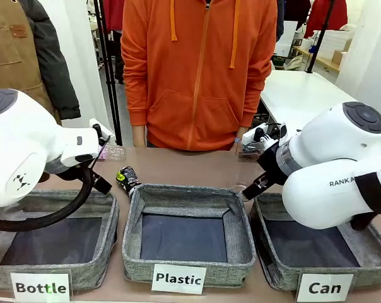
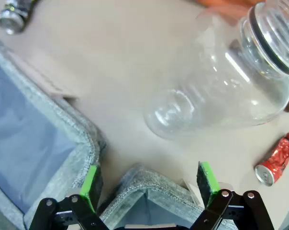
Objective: Sort the can waste into the basket.
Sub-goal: Pick up the can waste from the table and place it in the right Fabric basket.
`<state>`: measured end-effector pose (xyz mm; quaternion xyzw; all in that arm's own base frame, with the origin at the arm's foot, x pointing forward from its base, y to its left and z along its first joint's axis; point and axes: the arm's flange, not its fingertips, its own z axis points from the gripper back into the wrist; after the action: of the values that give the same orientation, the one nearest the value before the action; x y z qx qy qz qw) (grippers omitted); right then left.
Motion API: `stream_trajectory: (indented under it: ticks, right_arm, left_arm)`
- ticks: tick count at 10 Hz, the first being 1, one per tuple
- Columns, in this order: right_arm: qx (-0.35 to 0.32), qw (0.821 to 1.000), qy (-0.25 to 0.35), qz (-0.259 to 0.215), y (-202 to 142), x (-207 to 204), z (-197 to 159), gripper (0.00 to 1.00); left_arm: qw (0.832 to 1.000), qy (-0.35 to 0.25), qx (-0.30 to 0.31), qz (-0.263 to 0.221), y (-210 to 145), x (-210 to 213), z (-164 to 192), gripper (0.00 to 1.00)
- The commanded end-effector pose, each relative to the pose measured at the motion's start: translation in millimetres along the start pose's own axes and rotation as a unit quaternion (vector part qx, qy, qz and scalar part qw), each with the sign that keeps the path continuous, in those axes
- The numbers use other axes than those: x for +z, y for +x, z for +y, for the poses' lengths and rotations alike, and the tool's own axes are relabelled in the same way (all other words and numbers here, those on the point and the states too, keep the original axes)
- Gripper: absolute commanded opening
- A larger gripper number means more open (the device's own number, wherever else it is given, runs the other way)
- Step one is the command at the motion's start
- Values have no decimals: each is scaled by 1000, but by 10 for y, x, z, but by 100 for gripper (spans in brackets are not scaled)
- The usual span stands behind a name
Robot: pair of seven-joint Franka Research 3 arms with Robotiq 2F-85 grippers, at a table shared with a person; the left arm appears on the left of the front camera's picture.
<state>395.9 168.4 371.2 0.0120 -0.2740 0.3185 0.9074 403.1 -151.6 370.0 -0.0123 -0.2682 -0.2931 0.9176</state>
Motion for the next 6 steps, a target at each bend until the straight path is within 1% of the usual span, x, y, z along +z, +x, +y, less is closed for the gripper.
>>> stream_trajectory:
  ticks: [1,6]
  right_arm:
    - [0,1000,0,0,0,0,0,100]
    - [0,1000,0,0,0,0,0,100]
  left_arm:
    - [1000,0,0,0,0,1,0,100]
    - [1000,0,0,0,0,1,0,100]
